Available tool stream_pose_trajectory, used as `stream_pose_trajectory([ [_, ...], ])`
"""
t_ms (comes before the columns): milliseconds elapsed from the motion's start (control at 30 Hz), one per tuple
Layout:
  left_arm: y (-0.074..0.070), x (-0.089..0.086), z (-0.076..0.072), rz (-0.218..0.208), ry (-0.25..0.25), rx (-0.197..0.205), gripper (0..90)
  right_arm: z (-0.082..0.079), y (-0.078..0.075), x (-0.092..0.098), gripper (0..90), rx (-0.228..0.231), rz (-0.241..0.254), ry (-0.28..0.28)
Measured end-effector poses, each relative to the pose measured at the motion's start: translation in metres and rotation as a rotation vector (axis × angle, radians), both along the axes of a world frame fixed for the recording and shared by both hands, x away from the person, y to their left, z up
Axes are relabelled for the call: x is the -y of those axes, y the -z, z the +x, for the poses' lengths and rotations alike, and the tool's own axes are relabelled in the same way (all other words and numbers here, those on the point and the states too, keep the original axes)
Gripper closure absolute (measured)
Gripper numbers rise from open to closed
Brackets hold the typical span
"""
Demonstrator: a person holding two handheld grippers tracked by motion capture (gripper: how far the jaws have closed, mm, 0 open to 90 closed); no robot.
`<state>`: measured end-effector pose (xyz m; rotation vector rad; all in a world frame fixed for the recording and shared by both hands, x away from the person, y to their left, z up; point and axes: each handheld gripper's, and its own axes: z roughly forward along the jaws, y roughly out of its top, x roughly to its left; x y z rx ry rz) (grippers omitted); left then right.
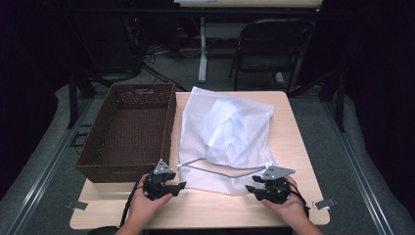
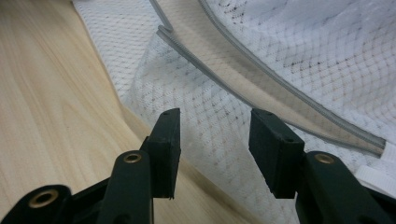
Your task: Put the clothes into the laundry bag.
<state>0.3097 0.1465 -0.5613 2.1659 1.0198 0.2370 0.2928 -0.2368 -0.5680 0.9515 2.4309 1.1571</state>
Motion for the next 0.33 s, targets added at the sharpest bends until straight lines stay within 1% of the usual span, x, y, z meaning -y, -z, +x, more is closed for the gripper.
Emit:
stream_pose_trajectory([
  [100, 0.0004, 0.0014, -0.0008, 0.010, -0.004, 0.008, 42.9, -0.0008, -0.0009, -0.0022, 53.3, 0.007, -0.002, -0.011],
  [167, 0.0004, 0.0023, -0.0014, 0.020, 0.003, 0.009, 42.6, -0.0009, -0.0012, -0.0023, 53.1, 0.010, 0.000, -0.014],
  [200, 0.0009, 0.0036, -0.0019, 0.016, 0.003, 0.004, 42.4, -0.0010, -0.0012, -0.0022, 53.1, 0.012, 0.000, -0.013],
  [233, 0.0007, 0.0042, -0.0020, 0.024, 0.008, 0.007, 42.3, -0.0011, -0.0012, -0.0022, 52.9, 0.013, 0.002, -0.013],
  [333, 0.0005, 0.0050, -0.0024, 0.031, 0.018, 0.006, 41.9, -0.0014, -0.0021, -0.0016, 52.7, 0.019, 0.004, -0.005],
])
